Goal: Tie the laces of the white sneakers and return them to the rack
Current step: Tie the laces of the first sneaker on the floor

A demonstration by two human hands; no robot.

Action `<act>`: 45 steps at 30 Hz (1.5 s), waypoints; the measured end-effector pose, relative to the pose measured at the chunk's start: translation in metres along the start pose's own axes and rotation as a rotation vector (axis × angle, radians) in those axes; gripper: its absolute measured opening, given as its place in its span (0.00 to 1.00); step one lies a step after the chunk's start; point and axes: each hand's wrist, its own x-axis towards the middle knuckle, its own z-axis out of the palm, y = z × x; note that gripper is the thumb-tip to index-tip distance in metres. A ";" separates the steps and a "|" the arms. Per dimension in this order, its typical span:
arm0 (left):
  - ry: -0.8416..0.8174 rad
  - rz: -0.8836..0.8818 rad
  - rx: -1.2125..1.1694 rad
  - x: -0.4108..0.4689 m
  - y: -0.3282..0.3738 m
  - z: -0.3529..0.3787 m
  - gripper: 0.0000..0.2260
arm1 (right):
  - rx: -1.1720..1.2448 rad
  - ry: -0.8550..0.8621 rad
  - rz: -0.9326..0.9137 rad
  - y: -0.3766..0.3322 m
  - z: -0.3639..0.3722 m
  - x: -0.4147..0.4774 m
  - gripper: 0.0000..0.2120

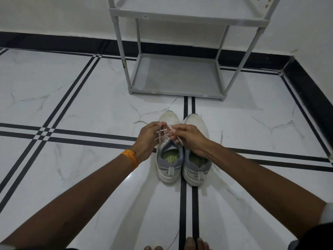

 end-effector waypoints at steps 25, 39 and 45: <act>-0.021 0.422 0.692 0.012 0.009 0.002 0.09 | -0.126 -0.087 -0.014 -0.012 0.004 0.002 0.15; -0.107 -0.050 0.421 0.021 0.015 0.006 0.08 | -0.315 -0.128 -0.127 -0.011 0.007 -0.003 0.14; 0.045 -0.005 0.380 0.019 0.004 0.006 0.10 | -0.264 -0.084 -0.105 -0.012 0.009 -0.007 0.19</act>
